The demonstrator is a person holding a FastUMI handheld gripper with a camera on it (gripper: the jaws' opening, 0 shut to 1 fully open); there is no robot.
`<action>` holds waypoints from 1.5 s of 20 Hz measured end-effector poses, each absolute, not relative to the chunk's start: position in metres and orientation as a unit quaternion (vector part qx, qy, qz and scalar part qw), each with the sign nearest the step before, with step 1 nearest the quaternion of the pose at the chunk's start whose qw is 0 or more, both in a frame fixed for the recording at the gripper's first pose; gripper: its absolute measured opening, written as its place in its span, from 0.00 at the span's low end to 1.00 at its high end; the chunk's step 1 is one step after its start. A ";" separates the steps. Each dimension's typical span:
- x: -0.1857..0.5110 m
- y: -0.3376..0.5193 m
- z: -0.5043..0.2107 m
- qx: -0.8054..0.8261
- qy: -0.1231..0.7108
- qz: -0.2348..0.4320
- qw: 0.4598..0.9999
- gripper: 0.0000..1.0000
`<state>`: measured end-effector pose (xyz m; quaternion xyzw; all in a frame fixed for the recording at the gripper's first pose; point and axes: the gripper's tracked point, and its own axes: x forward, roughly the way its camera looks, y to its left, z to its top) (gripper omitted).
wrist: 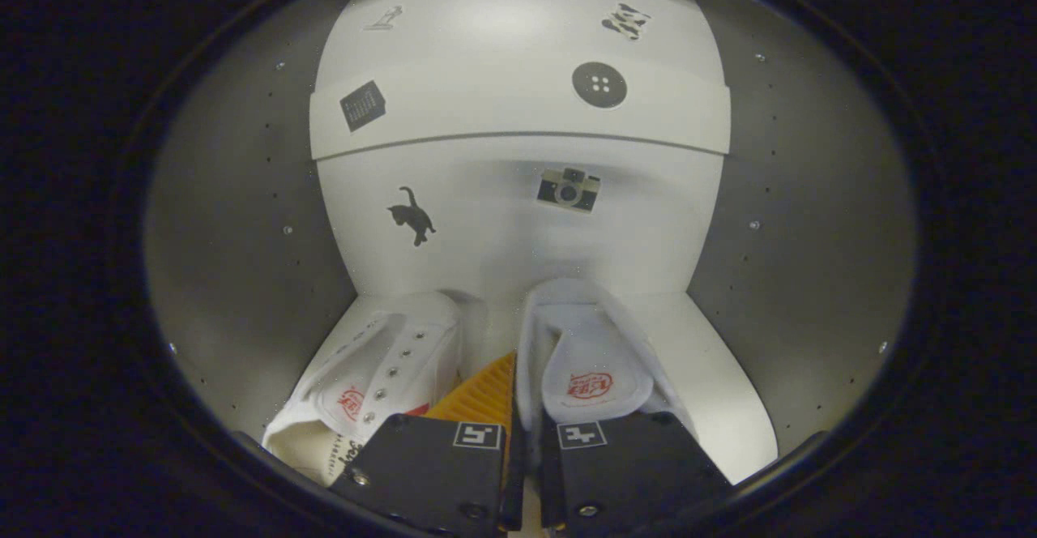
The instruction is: Open the shoe cabinet door, grab the shoes and put them into the shoe cabinet, then close the shoe cabinet door.
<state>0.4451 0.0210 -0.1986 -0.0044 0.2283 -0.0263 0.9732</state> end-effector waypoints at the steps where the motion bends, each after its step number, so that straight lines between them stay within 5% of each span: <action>1: 0.444 0.020 -0.197 -0.003 0.226 -0.032 0.974 0.12; 4: 0.440 0.016 -0.197 -0.006 0.227 -0.047 0.973 0.16; 10: 0.412 0.024 -0.183 0.007 0.213 -0.023 0.977 0.54; 11: 0.403 0.026 -0.180 0.005 0.207 -0.019 0.978 0.69; 14: 0.376 0.027 -0.164 -0.005 0.178 -0.022 0.984 0.69; 16: 0.356 0.029 -0.153 -0.013 0.161 -0.025 0.987 0.84; 21: 0.308 0.037 -0.132 -0.028 0.132 -0.022 0.991 0.99; 30: 0.167 0.037 -0.102 -0.002 0.076 0.001 0.997 0.99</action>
